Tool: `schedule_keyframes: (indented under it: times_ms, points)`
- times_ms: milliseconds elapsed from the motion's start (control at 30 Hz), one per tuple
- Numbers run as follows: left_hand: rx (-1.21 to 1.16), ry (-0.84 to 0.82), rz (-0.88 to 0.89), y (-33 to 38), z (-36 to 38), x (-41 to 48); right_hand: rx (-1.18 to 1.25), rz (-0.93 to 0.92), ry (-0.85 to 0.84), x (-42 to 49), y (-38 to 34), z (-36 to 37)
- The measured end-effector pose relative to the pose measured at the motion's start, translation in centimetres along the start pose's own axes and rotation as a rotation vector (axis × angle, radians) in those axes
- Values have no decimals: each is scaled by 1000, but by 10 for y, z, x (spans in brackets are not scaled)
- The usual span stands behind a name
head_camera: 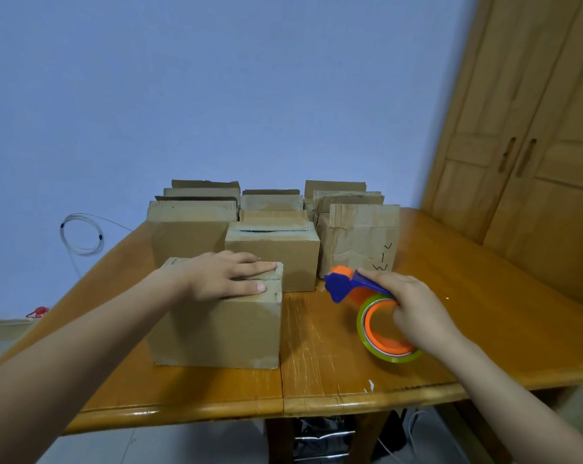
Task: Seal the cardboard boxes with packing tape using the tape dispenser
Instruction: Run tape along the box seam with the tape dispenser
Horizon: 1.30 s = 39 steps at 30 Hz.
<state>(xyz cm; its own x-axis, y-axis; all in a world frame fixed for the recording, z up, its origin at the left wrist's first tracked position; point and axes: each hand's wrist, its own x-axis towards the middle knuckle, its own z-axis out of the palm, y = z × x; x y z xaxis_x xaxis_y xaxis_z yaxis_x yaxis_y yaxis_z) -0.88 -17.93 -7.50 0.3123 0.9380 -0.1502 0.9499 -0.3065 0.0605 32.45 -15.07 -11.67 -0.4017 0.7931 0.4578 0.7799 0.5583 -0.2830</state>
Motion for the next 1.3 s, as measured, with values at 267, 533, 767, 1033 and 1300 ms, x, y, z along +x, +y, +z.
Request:
schedule_keyframes:
  times_ms: [267,533,767,1033,1300]
  points:
    - [35,132,-242,59,5,9,50,-36,103,27,4,-13]
    - [-115,286,-409,96,10,19,54,-149,74,55,5,-29]
    - [-30,312,-269,100,14,9,69,-187,31,64,5,-25]
    - [-132,146,-2,105,18,8,81,-227,109,68,8,-20]
    - [-188,937,-92,80,4,16,151,-276,124,73,6,-27]
